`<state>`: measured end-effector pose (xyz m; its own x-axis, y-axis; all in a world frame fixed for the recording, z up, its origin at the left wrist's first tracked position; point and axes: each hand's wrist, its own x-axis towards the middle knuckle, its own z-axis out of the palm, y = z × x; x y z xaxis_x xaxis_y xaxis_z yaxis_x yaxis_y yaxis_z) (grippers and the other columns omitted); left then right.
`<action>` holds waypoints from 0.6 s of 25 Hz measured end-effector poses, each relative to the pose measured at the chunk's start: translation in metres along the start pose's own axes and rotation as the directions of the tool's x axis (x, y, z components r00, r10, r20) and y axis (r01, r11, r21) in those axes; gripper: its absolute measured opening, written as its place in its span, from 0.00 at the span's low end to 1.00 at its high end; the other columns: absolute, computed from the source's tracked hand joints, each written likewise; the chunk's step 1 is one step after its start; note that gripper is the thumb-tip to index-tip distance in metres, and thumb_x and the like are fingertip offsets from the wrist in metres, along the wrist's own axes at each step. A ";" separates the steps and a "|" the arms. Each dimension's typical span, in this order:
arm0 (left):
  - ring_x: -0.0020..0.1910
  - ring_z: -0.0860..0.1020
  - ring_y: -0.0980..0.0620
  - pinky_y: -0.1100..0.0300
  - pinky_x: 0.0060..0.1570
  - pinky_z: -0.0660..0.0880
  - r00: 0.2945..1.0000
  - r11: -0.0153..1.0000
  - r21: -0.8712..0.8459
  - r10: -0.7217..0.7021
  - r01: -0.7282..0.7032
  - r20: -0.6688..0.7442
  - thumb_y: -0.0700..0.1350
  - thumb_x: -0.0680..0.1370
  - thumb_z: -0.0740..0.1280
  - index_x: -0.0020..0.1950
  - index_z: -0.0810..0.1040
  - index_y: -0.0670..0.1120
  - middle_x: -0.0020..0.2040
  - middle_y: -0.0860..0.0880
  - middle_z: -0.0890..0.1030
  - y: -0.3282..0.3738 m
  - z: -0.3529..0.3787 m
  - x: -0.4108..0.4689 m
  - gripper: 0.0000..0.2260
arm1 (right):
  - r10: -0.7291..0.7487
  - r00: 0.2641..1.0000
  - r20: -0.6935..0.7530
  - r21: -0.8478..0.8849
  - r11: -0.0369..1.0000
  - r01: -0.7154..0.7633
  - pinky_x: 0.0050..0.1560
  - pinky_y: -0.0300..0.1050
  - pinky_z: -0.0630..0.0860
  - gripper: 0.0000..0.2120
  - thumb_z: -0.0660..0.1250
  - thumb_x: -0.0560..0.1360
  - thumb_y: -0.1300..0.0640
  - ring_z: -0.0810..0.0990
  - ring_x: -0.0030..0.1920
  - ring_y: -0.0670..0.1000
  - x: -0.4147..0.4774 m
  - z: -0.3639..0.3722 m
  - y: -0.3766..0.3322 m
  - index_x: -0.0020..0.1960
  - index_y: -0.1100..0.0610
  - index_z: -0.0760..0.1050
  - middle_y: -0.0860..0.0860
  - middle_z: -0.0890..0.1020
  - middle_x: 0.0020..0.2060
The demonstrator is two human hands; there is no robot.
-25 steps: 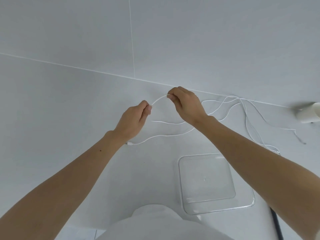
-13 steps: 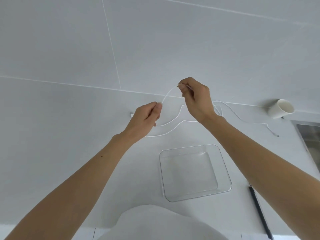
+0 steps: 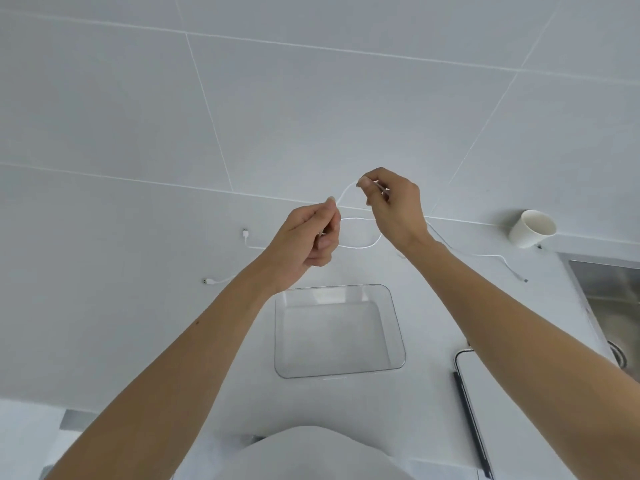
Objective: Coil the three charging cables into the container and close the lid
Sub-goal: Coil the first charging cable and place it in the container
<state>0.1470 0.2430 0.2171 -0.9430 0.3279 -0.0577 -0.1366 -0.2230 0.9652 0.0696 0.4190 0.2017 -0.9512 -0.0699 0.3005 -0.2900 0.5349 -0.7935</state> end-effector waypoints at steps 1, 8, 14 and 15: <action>0.24 0.57 0.55 0.66 0.23 0.58 1.000 1.000 -0.027 0.000 0.000 0.004 0.52 0.84 0.56 0.36 0.71 0.49 0.27 0.53 0.65 0.002 0.008 -0.001 0.18 | 0.003 1.000 0.018 -0.002 1.000 -0.003 0.40 0.54 0.77 0.11 0.62 0.79 0.47 0.80 0.39 0.61 -0.002 -0.006 0.002 0.47 0.52 0.79 0.57 0.81 0.36; 0.24 0.61 0.57 0.67 0.25 0.63 0.997 0.989 -0.135 0.073 -0.067 0.041 0.48 0.85 0.56 0.43 0.77 0.47 0.30 0.53 0.72 0.010 0.040 -0.012 0.15 | -0.005 0.985 0.172 -0.057 0.998 0.015 0.35 0.49 0.73 0.11 0.62 0.81 0.49 0.79 0.33 0.52 -0.014 -0.025 0.008 0.47 0.53 0.80 0.51 0.78 0.30; 0.42 0.82 0.55 0.65 0.42 0.77 0.986 0.968 -0.199 0.164 -0.153 0.040 0.43 0.84 0.58 0.59 0.80 0.43 0.49 0.47 0.85 0.028 0.027 -0.009 0.12 | -0.022 0.970 0.241 -0.092 0.995 0.046 0.33 0.43 0.71 0.10 0.60 0.82 0.52 0.76 0.30 0.38 -0.030 -0.016 0.001 0.45 0.49 0.77 0.51 0.80 0.32; 0.48 0.84 0.53 0.65 0.46 0.78 0.984 0.962 -0.222 0.174 -0.159 0.050 0.43 0.85 0.58 0.60 0.80 0.42 0.54 0.45 0.85 0.031 0.022 -0.008 0.12 | -0.026 0.969 0.245 -0.096 0.994 0.051 0.34 0.44 0.71 0.10 0.60 0.82 0.51 0.77 0.31 0.39 -0.031 -0.013 -0.002 0.45 0.48 0.77 0.50 0.80 0.32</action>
<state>0.1575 0.2539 0.2528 -0.9361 0.3293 0.1234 -0.0494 -0.4706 0.8810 0.1014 0.4310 0.2004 -0.9401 -0.2879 0.1825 -0.3268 0.6088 -0.7229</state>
